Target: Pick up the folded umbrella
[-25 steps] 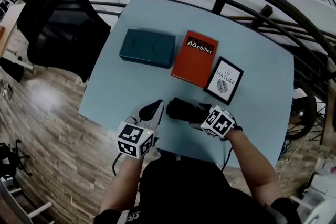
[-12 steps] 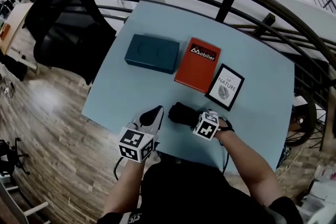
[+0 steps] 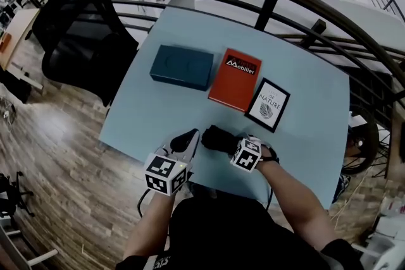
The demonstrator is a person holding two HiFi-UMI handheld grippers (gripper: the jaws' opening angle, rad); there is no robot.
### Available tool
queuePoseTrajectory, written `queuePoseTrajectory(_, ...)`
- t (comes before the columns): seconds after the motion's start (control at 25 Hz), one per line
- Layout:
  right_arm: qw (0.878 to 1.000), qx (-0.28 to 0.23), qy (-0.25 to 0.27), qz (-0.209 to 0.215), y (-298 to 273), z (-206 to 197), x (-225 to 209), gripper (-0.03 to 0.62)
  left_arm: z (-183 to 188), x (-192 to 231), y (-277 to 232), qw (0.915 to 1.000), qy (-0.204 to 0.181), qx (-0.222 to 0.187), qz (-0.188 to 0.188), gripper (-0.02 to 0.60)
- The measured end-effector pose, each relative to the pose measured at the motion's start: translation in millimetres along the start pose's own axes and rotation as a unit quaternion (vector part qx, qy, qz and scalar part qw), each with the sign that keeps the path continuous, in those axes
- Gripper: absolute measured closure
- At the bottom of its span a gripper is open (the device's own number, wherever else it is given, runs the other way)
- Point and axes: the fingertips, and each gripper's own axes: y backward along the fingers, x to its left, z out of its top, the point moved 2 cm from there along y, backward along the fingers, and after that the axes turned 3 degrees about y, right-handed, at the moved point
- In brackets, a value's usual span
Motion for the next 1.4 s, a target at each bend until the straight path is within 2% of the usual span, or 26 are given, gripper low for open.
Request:
queuePoseTrajectory(0.12,1.000,-0.016,-0.012,-0.008,5.3,-0.2,12.0,0.338,7.3,5.3,9.3,1.0000,-0.006,-0.006,0.003,0.574)
queuePoseTrajectory(0.24,0.996,-0.049,-0.078,0.004,13.6,1.9,17.3,0.338,14.2,9.0,15.9,0.9998,-0.014,-0.014,0.003,0.574)
queuePoseTrajectory(0.4,0.982,-0.095,-0.161,0.005,24.1,5.2,10.7,0.339,16.8,9.4,26.0,0.9996,-0.022,-0.020,-0.004,0.574)
queuePoseTrajectory(0.52,0.972,-0.131,-0.196,-0.009,42.6,16.3,6.7,0.339,16.6,10.5,37.8,0.9994,-0.025,-0.022,-0.011,0.574)
queuePoseTrajectory(0.68,0.963,-0.176,-0.195,-0.058,80.6,37.8,-1.0,0.339,22.1,11.7,56.7,0.9987,-0.033,-0.030,-0.022,0.574)
queuePoseTrajectory(0.8,0.951,-0.216,-0.201,-0.087,112.9,54.8,-7.3,0.339,30.3,14.5,70.4,0.9981,-0.043,-0.038,-0.024,0.574)
queuePoseTrajectory(1.04,0.926,-0.296,-0.208,-0.105,169.9,74.0,-18.2,0.339,49.6,15.5,80.1,0.9970,-0.053,-0.053,-0.016,0.574)
queuePoseTrajectory(1.2,0.914,-0.338,-0.190,-0.118,207.5,78.7,-25.3,0.339,66.9,7.4,74.2,0.9962,-0.058,-0.065,-0.007,0.574)
queuePoseTrajectory(1.4,0.888,-0.409,-0.158,-0.141,264.1,74.0,-27.7,0.339,78.0,-12.2,58.1,0.9956,-0.058,-0.073,-0.006,0.574)
